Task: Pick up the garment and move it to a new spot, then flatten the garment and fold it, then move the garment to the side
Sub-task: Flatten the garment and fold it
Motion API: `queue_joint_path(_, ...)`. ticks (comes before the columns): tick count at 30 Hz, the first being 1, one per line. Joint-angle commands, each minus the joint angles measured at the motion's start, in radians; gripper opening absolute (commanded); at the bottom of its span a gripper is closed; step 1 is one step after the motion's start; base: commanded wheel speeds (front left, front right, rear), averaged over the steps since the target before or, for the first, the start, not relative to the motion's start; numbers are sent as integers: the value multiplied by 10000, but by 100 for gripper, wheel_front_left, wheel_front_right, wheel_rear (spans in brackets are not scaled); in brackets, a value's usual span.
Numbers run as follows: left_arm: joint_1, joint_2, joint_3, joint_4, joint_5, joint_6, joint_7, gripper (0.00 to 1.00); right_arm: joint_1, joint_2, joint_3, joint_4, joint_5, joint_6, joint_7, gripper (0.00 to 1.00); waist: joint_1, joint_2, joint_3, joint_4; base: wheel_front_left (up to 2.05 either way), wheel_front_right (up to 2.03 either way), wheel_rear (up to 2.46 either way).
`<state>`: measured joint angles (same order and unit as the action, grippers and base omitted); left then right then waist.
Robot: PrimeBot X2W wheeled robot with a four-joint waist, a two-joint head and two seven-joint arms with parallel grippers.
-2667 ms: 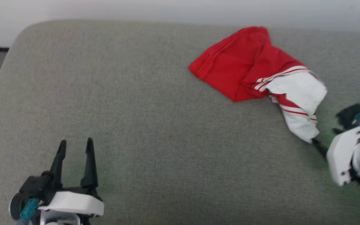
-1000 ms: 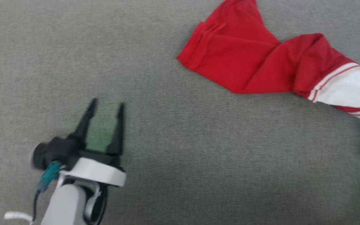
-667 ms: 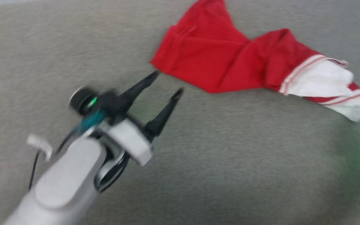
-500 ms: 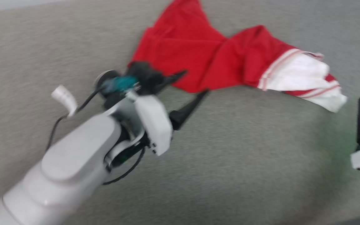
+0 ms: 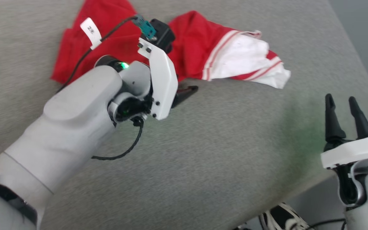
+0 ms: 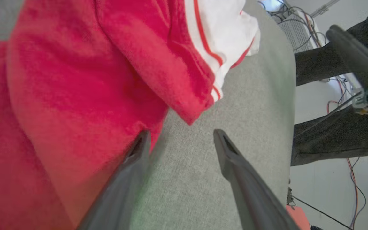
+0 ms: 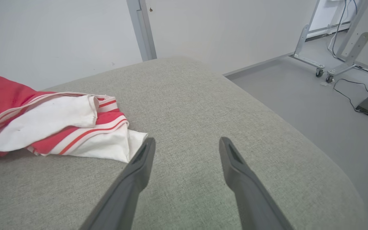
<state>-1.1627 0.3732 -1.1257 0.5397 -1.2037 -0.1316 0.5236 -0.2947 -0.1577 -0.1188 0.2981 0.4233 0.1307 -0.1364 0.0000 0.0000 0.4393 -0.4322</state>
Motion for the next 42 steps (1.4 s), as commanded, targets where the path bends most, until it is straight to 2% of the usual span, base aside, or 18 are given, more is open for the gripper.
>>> queue_joint_path(1, -199, -75, -38, 225, -158, 21, 92, 100, -107, 93, 111, 70, 74, 1, -111, 100, 0, 0, 267, -435, 0, 0, 0)
queue_joint_path(6, -423, -393, 147, 1120, -947, 21, 390, 100, -241, 148, 344, 410, 176, 1, -301, 100, 0, 0, 341, -678, 0, 0, 0)
queue_joint_path(12, -701, -561, 291, 1384, -1521, 21, 453, 96, -346, 164, 484, 705, 222, 1, -431, 100, 0, 0, 335, -739, 0, 0, 0)
queue_joint_path(13, -704, -612, 325, 1435, -1648, 21, 475, 89, -395, 181, 547, 742, 239, 1, -432, 100, 0, 0, 333, -745, 0, 0, 0)
queue_joint_path(15, -845, -657, 372, 1557, -1690, 21, 333, 81, -455, 208, 693, 782, 257, 1, -446, 100, 0, 0, 336, -761, 0, 0, 0)
queue_joint_path(17, -889, -714, 357, 1715, -1746, 21, 276, 47, -456, 226, 810, 815, 262, 1, -461, 100, 0, 0, 345, -776, 0, 0, 0)
queue_joint_path(18, -915, -714, 233, 1722, -1631, 21, 265, 41, -473, 221, 861, 827, 268, -1, -477, 100, 0, 0, 351, -789, 0, 0, 0)
queue_joint_path(19, -939, -689, 157, 1756, -1574, 21, 191, 28, -509, 225, 921, 841, 278, -1, -496, 100, 0, 0, 357, -798, 0, 0, 0)
queue_joint_path(20, -935, -686, 127, 1790, -1583, 21, 135, 0, -535, 230, 956, 845, 289, -1, -513, 100, 0, 0, 353, -793, 0, 0, 0)
queue_joint_path(24, -952, -664, -37, 1622, -1617, 21, -47, 0, -433, 149, 890, 858, 281, -1, -563, 100, 0, 0, 248, -540, 0, 0, 0)
queue_joint_path(29, -1114, -99, -225, 896, -1724, 21, -69, 0, -270, -7, 727, 768, 156, -1, -475, 100, 0, 0, -156, 93, 0, 0, 0)
queue_joint_path(35, -1236, 1133, -323, -204, -2157, 21, 714, 0, -154, -127, 671, 506, -24, 1, -195, 100, 0, 0, -699, 997, 0, 0, 0)
queue_joint_path(37, -1273, 1838, -351, -889, -2245, 21, 989, 0, -28, -159, 629, 343, -108, 1, -15, 100, 0, 0, -900, 1433, 0, 0, 0)
queue_joint_path(41, -1222, 2872, -420, -1405, -2236, 21, 1366, 0, 58, -195, 557, 57, -204, 1, 205, 100, 0, 0, -1110, 1910, 0, 0, 0)
queue_joint_path(42, -1222, 2872, -420, -1405, -2236, 21, 1366, 0, 58, -195, 557, 57, -204, 1, 205, 100, 0, 0, -1110, 1910, 0, 0, 0)
